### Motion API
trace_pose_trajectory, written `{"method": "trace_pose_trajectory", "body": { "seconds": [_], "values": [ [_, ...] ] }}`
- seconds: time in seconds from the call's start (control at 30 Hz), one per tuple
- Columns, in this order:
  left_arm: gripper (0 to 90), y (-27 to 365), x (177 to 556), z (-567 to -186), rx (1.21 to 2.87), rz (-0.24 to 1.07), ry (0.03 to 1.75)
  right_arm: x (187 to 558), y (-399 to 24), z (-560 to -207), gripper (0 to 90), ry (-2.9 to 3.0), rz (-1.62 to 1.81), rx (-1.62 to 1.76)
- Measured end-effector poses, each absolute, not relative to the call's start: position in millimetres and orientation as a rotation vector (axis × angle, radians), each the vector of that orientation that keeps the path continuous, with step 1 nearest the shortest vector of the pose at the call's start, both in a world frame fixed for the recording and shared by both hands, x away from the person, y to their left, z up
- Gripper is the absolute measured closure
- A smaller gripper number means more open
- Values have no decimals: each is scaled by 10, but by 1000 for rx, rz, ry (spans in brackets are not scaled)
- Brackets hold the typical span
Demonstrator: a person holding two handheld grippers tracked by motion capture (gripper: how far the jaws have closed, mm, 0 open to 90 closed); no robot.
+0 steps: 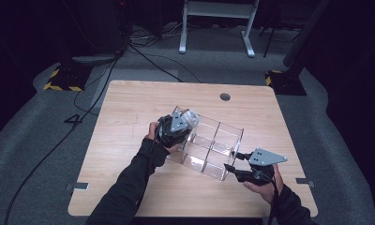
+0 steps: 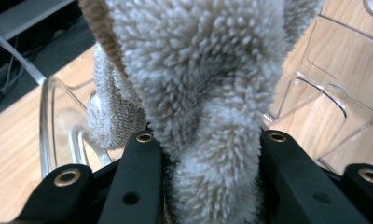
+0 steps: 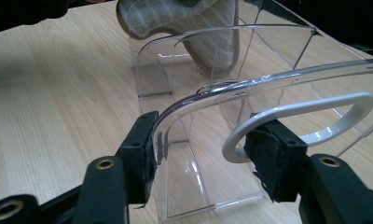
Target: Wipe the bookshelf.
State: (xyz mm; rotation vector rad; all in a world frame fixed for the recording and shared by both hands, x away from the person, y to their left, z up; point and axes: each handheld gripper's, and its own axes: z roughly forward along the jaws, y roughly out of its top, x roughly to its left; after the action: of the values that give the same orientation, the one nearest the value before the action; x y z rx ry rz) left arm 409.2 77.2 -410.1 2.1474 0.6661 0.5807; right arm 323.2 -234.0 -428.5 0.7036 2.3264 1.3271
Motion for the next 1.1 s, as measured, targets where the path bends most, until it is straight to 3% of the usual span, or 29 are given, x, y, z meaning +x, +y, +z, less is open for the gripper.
{"method": "trace_pose_trajectory", "body": {
  "seconds": [0.3,0.87,1.1],
  "values": [
    [718,835,3869,-4240,2226,635,579,3235,-2335,-4285,460,2326,1329,705],
    [712,1032,3546,-4801,2351,368,594,3238,-2332,-4285,460,2324,1326,705],
    [709,1116,3303,-4666,2271,300,561,3236,-2325,-4282,461,2323,1321,712]
  ]
}}
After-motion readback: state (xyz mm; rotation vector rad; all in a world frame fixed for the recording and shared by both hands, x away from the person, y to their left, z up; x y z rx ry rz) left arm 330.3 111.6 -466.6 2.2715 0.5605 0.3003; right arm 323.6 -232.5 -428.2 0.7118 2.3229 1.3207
